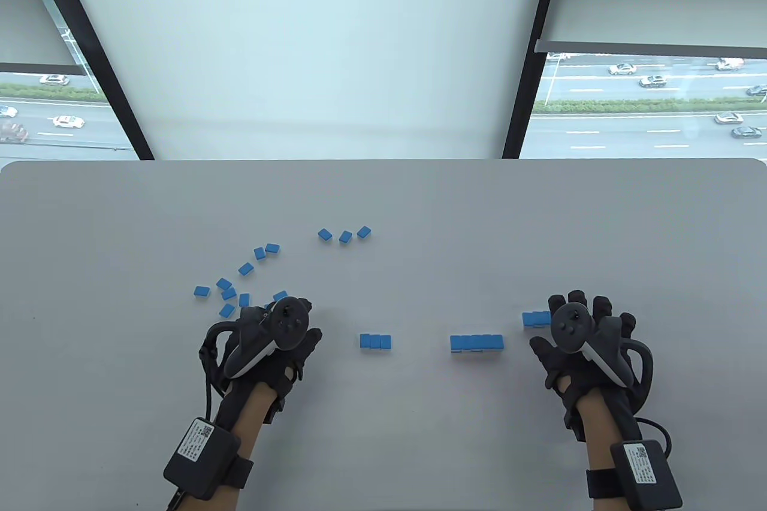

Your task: Build mahjong tile wall

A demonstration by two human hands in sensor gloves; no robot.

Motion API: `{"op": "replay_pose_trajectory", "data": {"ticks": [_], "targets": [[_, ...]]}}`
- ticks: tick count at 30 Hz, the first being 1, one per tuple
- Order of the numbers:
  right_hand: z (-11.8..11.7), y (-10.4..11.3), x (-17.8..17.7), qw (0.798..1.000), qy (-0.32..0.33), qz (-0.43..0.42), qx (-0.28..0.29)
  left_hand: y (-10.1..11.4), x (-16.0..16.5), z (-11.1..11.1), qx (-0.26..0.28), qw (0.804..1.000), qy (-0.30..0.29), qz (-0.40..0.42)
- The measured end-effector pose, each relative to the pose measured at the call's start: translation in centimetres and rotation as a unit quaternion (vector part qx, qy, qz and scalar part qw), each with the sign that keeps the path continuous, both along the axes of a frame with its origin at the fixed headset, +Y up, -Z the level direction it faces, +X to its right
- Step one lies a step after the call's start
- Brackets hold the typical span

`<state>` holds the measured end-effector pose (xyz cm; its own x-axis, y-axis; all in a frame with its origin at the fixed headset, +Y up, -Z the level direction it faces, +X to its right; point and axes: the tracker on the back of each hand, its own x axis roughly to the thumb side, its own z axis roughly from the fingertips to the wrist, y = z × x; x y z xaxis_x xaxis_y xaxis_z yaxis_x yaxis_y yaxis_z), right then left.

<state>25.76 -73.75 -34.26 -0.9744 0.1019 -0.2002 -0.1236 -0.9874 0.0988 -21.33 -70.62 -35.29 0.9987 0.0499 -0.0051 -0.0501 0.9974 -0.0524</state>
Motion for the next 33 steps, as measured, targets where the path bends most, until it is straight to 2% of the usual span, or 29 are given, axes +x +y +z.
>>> {"op": "replay_pose_trajectory", "data": {"ticks": [5,13,27,33], "targets": [[0.0,0.0,0.0,1.0,0.001,-0.001,0.0,-1.3,-1.2,-0.7,-0.063,0.997,0.04,-0.035],[0.0,0.0,0.1,1.0,0.001,-0.002,0.001,-3.4,-1.2,-1.5,-0.15,0.985,0.035,-0.081],[0.0,0.0,0.1,1.0,0.001,-0.003,0.0,-3.5,0.0,-1.6,-0.124,0.984,0.022,-0.123],[0.0,0.0,0.0,1.0,0.002,-0.001,0.001,-2.4,1.9,-1.3,-0.083,0.992,-0.008,-0.1]]}}
